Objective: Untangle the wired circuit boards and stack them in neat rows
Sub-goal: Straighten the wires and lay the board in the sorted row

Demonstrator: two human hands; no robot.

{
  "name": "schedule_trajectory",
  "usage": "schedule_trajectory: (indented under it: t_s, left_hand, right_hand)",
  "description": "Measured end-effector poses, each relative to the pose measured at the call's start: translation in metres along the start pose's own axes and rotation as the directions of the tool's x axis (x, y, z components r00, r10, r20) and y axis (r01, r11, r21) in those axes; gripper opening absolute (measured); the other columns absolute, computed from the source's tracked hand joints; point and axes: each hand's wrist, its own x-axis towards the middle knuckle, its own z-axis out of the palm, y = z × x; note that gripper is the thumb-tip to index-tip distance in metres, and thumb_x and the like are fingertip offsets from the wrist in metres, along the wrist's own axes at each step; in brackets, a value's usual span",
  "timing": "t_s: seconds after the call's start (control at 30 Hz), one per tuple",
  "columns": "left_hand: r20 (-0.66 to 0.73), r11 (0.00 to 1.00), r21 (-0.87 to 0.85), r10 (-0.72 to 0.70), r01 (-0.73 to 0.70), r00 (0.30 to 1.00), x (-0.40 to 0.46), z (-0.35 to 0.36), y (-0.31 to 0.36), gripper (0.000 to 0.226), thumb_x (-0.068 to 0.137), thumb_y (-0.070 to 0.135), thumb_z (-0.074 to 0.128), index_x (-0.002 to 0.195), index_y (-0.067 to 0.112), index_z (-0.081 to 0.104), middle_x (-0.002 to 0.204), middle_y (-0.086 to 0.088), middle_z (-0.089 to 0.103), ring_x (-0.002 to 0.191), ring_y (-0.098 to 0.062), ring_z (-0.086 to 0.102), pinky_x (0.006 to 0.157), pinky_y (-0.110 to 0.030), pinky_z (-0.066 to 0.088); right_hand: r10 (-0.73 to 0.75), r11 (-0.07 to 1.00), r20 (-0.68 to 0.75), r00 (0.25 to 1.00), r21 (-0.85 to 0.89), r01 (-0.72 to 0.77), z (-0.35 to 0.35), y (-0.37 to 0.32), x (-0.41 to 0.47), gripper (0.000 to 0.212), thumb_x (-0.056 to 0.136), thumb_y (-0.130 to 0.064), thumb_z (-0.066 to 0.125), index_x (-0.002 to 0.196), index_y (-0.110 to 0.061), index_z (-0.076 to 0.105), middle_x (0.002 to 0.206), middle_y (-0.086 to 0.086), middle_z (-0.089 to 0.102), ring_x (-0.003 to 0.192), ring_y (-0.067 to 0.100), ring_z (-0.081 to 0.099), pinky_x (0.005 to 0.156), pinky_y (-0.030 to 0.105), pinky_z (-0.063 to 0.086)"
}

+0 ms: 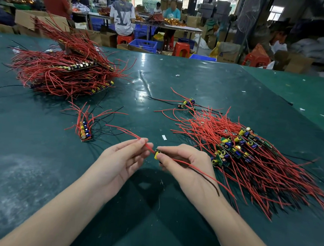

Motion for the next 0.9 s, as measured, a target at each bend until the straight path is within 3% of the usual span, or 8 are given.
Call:
schedule_trajectory:
  t_s: [0.27,0.47,0.7,0.9]
  left_hand:
    - [0.003,0.980,-0.113,-0.166,0.165,0.986,-0.0012,0.0034,0.0049,0.010,0.062,0.019,0.073,0.067,0.013,0.078,0.074,0.000,0.072,0.047,-0.002,0.054,0.044,-0.011,0.045]
    - [-0.008,0.987,-0.117,-0.114,0.112,0.993,-0.0012,0.0045,0.0046,0.012,0.066,0.022,0.070,0.064,0.013,0.078,0.079,0.000,0.073,0.053,-0.003,0.061,0.043,-0.010,0.045]
    - [0.023,0.980,-0.196,0.032,-0.027,0.999,0.0010,0.0013,0.0041,0.018,0.086,0.003,0.059,0.091,0.007,0.076,0.083,-0.002,0.073,0.061,-0.003,0.064,0.058,-0.010,0.052]
    - [-0.001,0.986,-0.046,0.163,-0.163,0.987,0.0007,0.0001,0.0003,0.017,0.091,0.006,0.057,0.091,0.008,0.074,0.080,-0.003,0.072,0.065,-0.004,0.065,0.062,-0.012,0.053]
  right_hand:
    - [0.089,0.972,0.099,0.991,0.208,-0.108,-0.0025,-0.0045,0.0023,0.014,0.085,-0.001,0.068,0.088,-0.012,0.075,0.072,0.002,0.074,0.066,0.013,0.069,0.065,0.019,0.054]
    - [0.098,0.982,0.080,0.992,0.156,-0.110,-0.0027,-0.0013,0.0026,0.013,0.085,-0.002,0.069,0.089,-0.013,0.075,0.074,0.002,0.075,0.066,0.012,0.069,0.066,0.018,0.054]
    - [0.121,0.988,0.045,0.992,0.094,-0.124,-0.0060,0.0036,0.0025,0.010,0.084,-0.006,0.071,0.088,-0.014,0.076,0.072,0.000,0.074,0.067,0.013,0.071,0.069,0.022,0.057]
    - [0.128,0.989,0.059,0.990,0.067,-0.132,-0.0056,0.0045,0.0023,0.010,0.084,-0.006,0.072,0.088,-0.014,0.076,0.073,0.001,0.074,0.066,0.011,0.070,0.065,0.018,0.054]
